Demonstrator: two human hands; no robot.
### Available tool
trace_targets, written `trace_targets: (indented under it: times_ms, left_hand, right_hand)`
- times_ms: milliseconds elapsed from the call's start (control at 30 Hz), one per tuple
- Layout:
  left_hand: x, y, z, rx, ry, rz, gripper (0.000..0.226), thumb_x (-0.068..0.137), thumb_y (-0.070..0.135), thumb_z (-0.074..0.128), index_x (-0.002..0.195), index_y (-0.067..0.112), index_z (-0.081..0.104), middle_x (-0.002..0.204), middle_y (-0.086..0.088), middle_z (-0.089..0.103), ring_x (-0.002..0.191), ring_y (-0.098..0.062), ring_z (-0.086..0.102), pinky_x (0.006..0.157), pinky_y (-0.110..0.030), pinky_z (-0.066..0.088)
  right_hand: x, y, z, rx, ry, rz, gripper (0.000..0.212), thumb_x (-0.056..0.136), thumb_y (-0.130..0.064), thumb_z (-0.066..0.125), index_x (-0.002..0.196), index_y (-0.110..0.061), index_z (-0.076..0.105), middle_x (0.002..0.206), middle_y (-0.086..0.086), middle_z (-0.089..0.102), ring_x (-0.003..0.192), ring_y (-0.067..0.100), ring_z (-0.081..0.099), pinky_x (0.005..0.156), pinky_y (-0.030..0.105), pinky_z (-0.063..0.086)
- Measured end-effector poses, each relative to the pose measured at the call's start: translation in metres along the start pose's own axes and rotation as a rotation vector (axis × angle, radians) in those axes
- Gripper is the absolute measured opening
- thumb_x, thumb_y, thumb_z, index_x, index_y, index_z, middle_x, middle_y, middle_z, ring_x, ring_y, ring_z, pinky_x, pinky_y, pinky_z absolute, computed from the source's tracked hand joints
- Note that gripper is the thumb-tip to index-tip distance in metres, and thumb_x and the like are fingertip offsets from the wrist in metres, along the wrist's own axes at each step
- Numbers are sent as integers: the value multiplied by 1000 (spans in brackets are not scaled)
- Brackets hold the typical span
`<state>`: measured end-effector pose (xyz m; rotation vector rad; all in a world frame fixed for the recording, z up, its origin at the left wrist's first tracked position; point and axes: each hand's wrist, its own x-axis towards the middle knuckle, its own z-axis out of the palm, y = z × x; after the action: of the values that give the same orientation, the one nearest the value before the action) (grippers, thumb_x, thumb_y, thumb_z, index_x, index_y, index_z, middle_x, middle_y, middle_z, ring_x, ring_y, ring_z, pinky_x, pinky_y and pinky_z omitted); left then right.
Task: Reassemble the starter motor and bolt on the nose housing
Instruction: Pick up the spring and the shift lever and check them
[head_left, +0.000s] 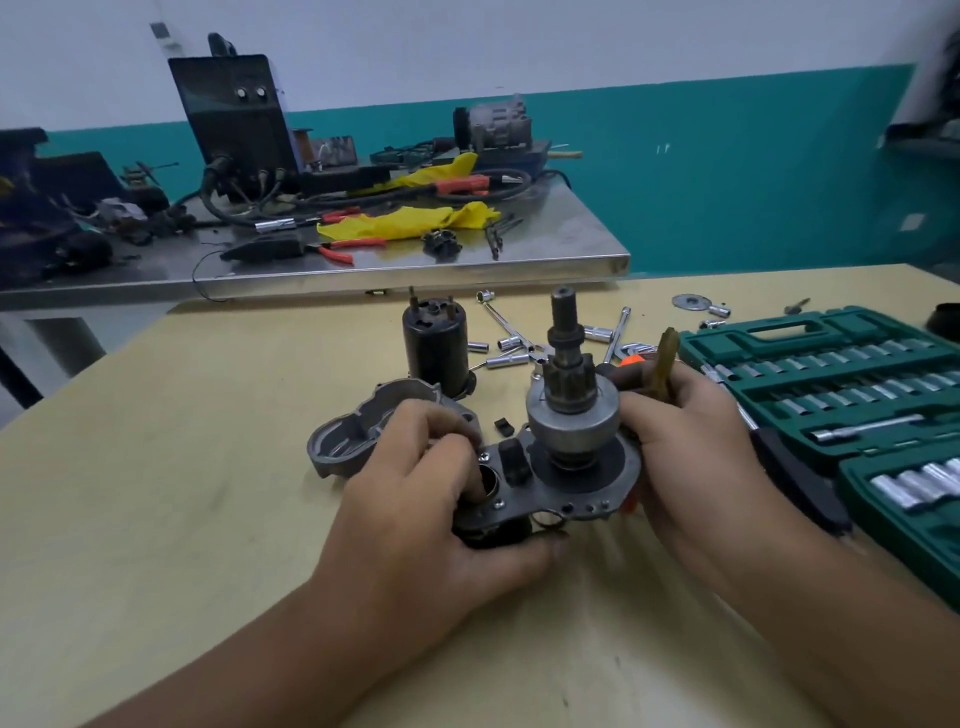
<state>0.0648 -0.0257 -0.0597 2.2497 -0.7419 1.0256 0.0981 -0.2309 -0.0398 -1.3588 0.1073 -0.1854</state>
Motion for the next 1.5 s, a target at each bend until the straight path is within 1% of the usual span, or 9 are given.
trace_targets:
  times_ms: [167,300,467,700,867,1033,1233,1333,1500]
  left_hand:
    - [6,3,-1,-75,-27,28,55,73,46,81,66,16,35,66,8,42,59,-19,45,53,-36,44]
    - [4,4,-4,-154,-29,24,54,73,40,82,62,10,39,63,-3,54,55,-27,50,52,-38,38]
    - [0,12,-9,-116,-54,51,56,86,50,74,63,10,42,64,-3,53,54,-27,45,48,-41,36]
    - [3,23,-6,46,-53,60,47,81,48,76,65,18,44,63,8,41,56,-15,34,48,-34,30]
    - [5,24,-7,118,-90,81,43,72,43,81,68,22,43,65,11,42,55,-15,36,45,-32,32]
    - [11,18,-12,106,-203,94,42,74,49,76,73,24,43,69,11,45,61,-17,41,48,-36,37]
    - [14,13,-20,55,-374,105,46,72,65,76,91,30,52,82,19,50,73,-7,45,58,-22,40]
    - [11,14,-18,104,-464,162,54,72,69,74,107,32,55,92,17,59,80,-11,55,59,-31,49]
    - [13,11,-17,120,-508,195,65,71,77,70,117,35,52,94,22,63,80,-12,52,59,-34,49]
  right_hand:
    - [-4,0,1,-19,-9,-33,27,73,-9,78,96,-10,63,91,26,68,68,29,65,67,55,59]
    - [-7,-1,4,-36,5,-29,37,62,-18,75,96,-12,63,88,21,68,66,28,66,63,51,59]
    - [5,-12,-6,-47,108,-106,35,78,-8,83,100,-24,60,68,-6,67,57,12,62,45,30,49]
    - [19,-32,-23,126,307,-247,62,85,-13,83,122,-42,42,77,7,75,61,18,65,49,30,52]
    - [17,-39,-27,85,269,-411,35,90,-18,78,109,-36,55,65,0,70,47,12,50,45,29,45]
    - [13,-38,-21,55,245,-426,33,90,-5,73,113,-25,61,87,19,72,52,19,62,50,33,55]
    - [1,-41,-18,-51,163,-597,22,94,-5,71,106,-21,61,79,8,76,53,15,65,54,27,56]
    - [-5,-43,-16,-146,95,-705,17,92,-7,75,105,-14,68,81,3,77,65,15,74,59,22,56]
    - [0,-34,-15,-306,-41,-574,21,82,-8,84,99,-17,75,76,-1,78,63,14,75,59,19,57]
